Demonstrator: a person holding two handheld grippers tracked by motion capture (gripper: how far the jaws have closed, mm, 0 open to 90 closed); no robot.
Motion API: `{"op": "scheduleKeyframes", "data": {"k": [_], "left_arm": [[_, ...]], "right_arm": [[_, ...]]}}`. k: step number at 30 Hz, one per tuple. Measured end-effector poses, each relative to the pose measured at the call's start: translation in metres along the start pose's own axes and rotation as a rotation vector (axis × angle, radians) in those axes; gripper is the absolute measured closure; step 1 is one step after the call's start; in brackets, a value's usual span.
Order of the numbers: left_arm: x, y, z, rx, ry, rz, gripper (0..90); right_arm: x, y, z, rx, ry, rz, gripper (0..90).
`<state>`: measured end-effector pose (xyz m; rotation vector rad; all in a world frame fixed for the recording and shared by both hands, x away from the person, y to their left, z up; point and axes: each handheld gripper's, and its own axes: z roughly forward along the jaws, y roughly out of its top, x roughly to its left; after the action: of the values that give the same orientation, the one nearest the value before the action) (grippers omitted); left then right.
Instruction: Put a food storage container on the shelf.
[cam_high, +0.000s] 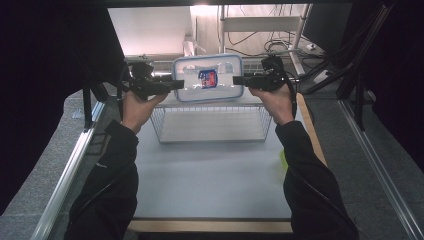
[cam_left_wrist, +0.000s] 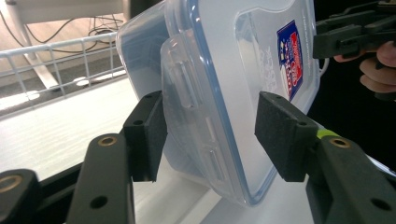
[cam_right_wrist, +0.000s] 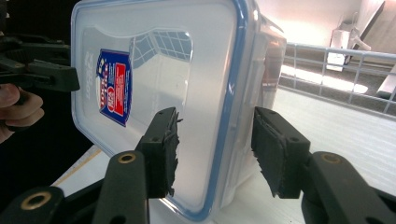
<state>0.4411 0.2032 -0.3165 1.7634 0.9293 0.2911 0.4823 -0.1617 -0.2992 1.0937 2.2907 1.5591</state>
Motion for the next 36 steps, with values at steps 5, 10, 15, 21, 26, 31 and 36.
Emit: {"op": "scheduleKeyframes", "data": {"k": [5,10,15,21,26,31,36], "left_arm": [[0.002,0.0,0.002,-0.008,0.009,0.009,41.8],[0.004,-0.001,0.003,-0.013,0.025,0.021,40.3],[0.002,0.001,0.004,-0.001,0.087,0.072,40.9],[0.004,0.001,0.007,-0.012,0.102,0.056,43.2],[-0.001,-0.002,0.016,0.055,0.167,0.115,42.8],[0.003,-0.007,0.013,0.044,0.146,0.099,45.5],[0.005,-0.012,0.012,0.038,0.136,0.088,50.0]], "right_arm": [[-0.001,-0.002,0.003,0.001,-0.006,0.004,51.9],[-0.002,-0.004,0.006,0.006,-0.008,0.01,52.9],[-0.003,-0.005,0.006,0.004,0.003,0.021,53.7],[-0.004,-0.004,0.004,-0.005,-0.001,0.027,57.2],[0.0,-0.002,0.005,0.0,-0.021,-0.006,59.0],[0.002,-0.005,0.006,0.007,-0.046,-0.03,61.0],[0.003,-0.013,0.009,0.031,-0.074,-0.049,65.9]]}}
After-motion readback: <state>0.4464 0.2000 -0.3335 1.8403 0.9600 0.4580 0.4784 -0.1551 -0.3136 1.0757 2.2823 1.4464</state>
